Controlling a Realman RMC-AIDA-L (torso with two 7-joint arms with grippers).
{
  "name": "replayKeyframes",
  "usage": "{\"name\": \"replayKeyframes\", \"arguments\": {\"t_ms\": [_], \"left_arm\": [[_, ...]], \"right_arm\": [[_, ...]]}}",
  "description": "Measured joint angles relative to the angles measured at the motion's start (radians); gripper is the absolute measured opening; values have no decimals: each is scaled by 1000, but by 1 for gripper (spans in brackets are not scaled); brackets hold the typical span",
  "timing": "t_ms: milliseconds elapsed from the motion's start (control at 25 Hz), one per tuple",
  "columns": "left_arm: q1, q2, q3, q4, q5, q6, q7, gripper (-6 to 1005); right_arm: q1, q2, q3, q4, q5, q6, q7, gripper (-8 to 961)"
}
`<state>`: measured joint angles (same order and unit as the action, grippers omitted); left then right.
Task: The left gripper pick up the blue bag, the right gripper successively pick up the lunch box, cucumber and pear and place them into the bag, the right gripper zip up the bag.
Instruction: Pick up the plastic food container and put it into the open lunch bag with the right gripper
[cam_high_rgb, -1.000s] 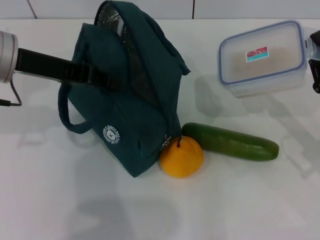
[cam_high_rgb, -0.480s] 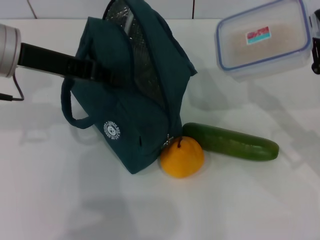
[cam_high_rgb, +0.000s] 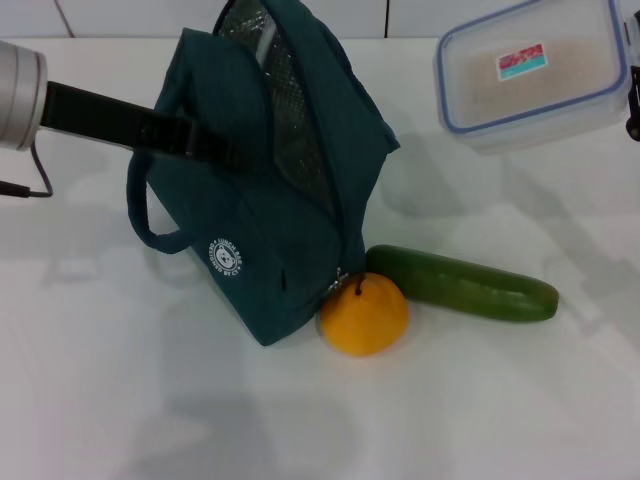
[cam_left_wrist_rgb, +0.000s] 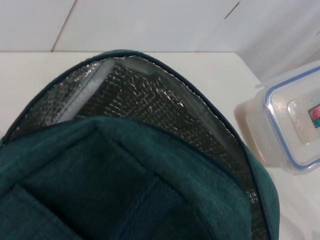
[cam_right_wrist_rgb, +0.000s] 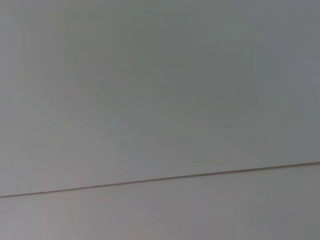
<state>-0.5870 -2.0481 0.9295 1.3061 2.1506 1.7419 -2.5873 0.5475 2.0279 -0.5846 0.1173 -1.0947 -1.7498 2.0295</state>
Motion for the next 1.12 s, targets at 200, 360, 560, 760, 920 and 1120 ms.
{"name": "replayKeyframes", "arguments": {"t_ms": [200,360,560,760,920,1120], "left_arm": [[-3,-1,0,-1,0,-1,1,38],[-3,-1,0,-1,0,-1,2,38],[-2,-1,0,-2,0,-1,3,38],[-3,1,12,-4,0,-1,3,38],[-19,4,23,-19,1,0,3,38],[-57,7,28,-75,3,1,10,37]], "right_arm": [[-1,0,15,16,-3,-6,-7,94],[3,0,17,26,-3,-9,-9,94],[9,0,49,45,-10,-19,-13,93],[23,0,65,68,-11,-29,-21,93],[45,0,82,91,-12,-48,-33,93],[97,0,104,119,-14,-77,-50,93]]}}
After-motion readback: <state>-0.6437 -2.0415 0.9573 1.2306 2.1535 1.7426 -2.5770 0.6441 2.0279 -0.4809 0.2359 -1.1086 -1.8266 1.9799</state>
